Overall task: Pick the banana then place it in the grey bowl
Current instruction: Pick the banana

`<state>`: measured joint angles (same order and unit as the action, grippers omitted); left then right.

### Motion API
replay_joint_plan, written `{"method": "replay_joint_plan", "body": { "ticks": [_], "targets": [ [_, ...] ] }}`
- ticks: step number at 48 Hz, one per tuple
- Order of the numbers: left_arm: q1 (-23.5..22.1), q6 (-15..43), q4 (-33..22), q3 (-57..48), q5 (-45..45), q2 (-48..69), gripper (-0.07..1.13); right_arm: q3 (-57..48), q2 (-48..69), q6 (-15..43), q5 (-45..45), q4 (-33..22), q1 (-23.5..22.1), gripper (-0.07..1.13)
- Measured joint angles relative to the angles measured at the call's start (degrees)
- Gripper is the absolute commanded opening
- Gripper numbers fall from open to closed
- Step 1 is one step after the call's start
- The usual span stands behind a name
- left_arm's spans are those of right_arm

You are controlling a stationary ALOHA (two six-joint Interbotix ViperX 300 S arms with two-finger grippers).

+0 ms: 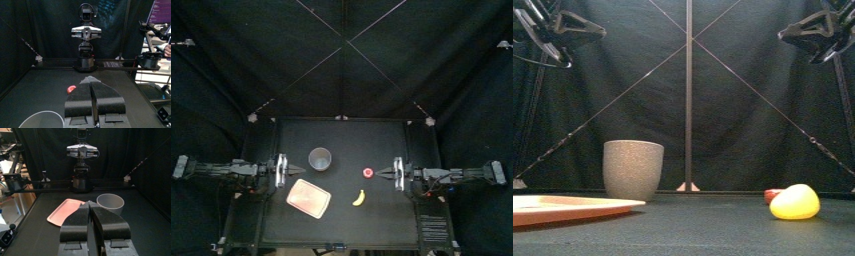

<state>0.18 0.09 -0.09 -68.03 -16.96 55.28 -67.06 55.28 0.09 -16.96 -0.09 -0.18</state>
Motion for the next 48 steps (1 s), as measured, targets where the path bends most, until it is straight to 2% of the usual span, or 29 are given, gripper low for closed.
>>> {"method": "replay_joint_plan", "body": {
  "ticks": [11, 20, 25, 28, 36, 38, 41, 48],
  "targets": [
    [0.09, -0.26, -2.64, 0.00, -1.76, -0.35, -0.02, 0.35, -7.21, 2.20, 1.05, 0.88, 0.18, 0.00],
    [0.18, -0.18, -2.72, 0.00, -4.04, -0.44, -0.02, 4.13, -18.11, 2.29, 11.60, 0.97, 1.41, 0.06],
    [1.05, -0.09, -2.72, -0.09, -4.66, -0.62, -0.02, 6.94, -21.97, 2.29, 19.42, 0.18, 2.81, 0.24],
    [1.23, -0.09, -2.72, 0.00, -4.75, -0.62, -0.02, 8.26, -23.91, 2.29, 22.15, -0.35, 3.87, 0.45],
    [1.58, -0.18, -2.81, -0.35, -4.75, -0.70, -0.02, 9.58, -27.33, 2.29, 20.57, -0.79, 5.36, 0.96],
    [1.76, -0.18, -2.90, -0.44, -4.83, -0.70, -0.02, 9.58, -27.86, 2.29, 19.51, -0.88, 5.36, 1.04],
    [2.55, -0.26, -3.43, -0.88, -4.83, -0.70, -0.02, 9.58, -29.36, 2.29, 16.96, -0.88, 5.36, 1.08],
    [3.34, -0.09, -4.57, -0.97, -4.83, -0.79, -0.02, 9.93, -34.10, 2.37, 15.03, -0.18, 5.45, 1.06]
  ]
}}
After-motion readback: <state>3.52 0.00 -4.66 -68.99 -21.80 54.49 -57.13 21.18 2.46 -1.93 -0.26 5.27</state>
